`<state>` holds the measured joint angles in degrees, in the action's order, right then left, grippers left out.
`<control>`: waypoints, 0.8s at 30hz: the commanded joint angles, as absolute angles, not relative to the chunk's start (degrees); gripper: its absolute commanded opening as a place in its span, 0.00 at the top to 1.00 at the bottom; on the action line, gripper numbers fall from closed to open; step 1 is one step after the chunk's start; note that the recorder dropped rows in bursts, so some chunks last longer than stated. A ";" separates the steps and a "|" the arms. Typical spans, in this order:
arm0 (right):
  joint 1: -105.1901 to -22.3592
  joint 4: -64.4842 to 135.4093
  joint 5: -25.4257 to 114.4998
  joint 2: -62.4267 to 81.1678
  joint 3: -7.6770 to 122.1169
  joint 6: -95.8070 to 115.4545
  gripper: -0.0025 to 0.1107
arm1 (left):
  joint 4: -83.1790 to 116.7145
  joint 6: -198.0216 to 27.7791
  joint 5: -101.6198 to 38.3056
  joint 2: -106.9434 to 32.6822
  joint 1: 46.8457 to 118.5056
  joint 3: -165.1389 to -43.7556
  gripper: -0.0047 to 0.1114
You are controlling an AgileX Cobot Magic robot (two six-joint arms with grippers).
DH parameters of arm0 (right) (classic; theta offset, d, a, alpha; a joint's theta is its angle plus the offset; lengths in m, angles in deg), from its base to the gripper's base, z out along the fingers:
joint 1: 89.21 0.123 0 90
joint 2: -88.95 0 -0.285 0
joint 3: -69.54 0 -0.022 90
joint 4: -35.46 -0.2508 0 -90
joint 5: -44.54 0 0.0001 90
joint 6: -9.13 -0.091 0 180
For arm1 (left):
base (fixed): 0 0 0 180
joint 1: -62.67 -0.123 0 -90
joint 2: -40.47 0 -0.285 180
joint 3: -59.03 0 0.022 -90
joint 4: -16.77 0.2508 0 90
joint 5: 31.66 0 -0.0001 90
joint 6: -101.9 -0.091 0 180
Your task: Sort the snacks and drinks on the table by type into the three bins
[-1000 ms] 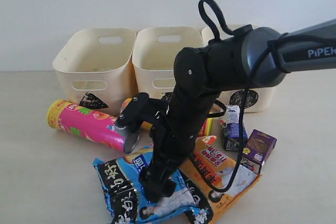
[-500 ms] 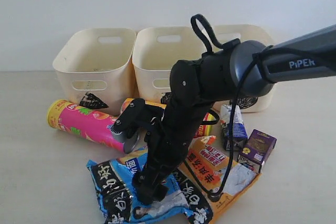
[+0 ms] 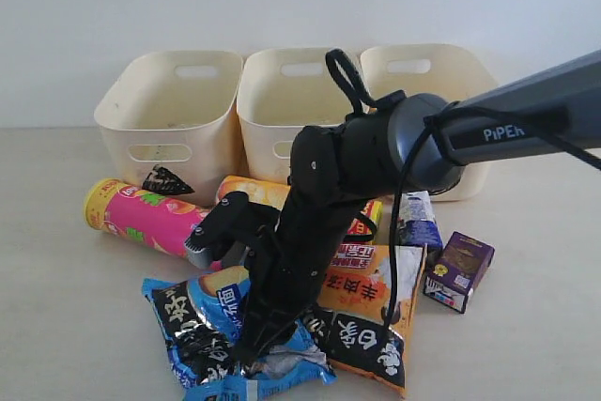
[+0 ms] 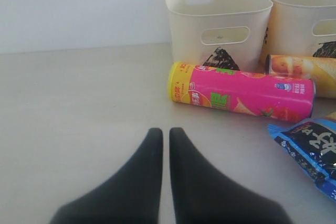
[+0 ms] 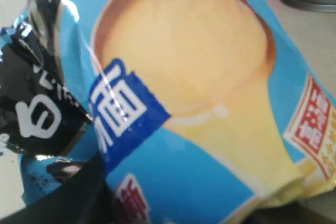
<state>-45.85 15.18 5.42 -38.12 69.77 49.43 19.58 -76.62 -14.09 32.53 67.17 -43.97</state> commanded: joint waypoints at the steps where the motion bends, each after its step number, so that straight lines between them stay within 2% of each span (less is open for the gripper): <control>1: -46.04 17.98 5.19 -39.46 69.03 49.50 0.98 | 19.15 -75.98 -14.00 32.68 67.30 -43.76 0.93; 17: -47.24 11.20 2.30 -24.91 69.03 49.27 0.98 | 19.15 -75.98 -14.00 32.68 67.30 -43.76 0.93; 24: -52.02 6.97 -3.72 -19.61 69.03 50.45 0.98 | 19.15 -75.98 -14.00 32.68 67.30 -43.76 0.93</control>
<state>-49.37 8.52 -1.58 -22.18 69.14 49.54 19.58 -76.62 -14.09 32.53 67.17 -43.97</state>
